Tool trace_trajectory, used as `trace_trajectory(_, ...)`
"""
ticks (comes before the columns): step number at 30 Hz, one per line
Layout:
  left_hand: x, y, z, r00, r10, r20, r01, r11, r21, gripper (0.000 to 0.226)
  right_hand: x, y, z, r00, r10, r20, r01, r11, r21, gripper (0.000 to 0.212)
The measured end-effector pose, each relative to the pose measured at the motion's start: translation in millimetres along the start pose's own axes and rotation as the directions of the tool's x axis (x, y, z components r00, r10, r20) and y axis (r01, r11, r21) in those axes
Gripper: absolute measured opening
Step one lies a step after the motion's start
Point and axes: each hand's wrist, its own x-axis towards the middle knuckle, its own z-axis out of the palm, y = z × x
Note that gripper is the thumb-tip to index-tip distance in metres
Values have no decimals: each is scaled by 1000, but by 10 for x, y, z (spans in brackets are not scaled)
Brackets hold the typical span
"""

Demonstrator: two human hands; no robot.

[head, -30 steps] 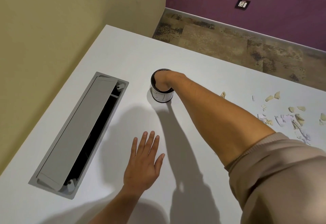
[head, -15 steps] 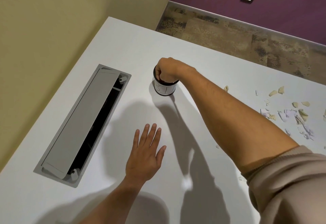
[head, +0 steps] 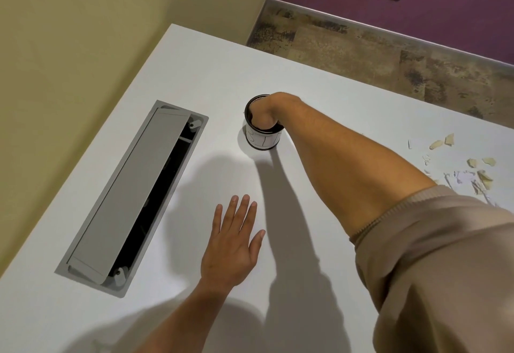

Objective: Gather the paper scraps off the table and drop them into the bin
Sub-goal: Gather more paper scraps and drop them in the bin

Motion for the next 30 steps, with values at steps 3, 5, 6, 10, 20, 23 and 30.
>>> trace_trajectory(3, 0, 1, -5, 1000, 2, 6, -2, 1000, 0, 62, -65, 7, -17, 999, -21, -38, 22, 999, 33, 32)
trace_trajectory(5, 3, 4, -11, 1000, 1, 9, -1, 1000, -5, 62, -137, 22, -44, 994, -35, -103, 42, 997, 72, 35)
trace_trajectory(6, 4, 6, -15, 1000, 0, 12, 0, 1000, -8, 62, -179, 32, -57, 990, -43, -137, 56, 994, 92, 37)
trace_trajectory(10, -3, 10, -24, 1000, 3, 9, -3, 1000, -15, 62, -372, 117, -53, 949, -49, -311, 126, 965, 232, 27)
trace_trajectory(20, -13, -5, -17, 999, 32, -21, -33, 998, -52, 61, -1229, 410, 721, 642, 319, -697, 332, 704, 628, 23)
trace_trajectory(23, -11, 11, -61, 999, 30, 11, -29, 999, -38, 61, -1659, 509, 1220, 621, 413, -666, 321, 642, 697, 23)
trace_trajectory(30, -38, 192, -204, 996, -11, 84, 11, 1000, -5, 53, -2485, 631, 2517, 643, 563, -520, 194, 537, 821, 24)
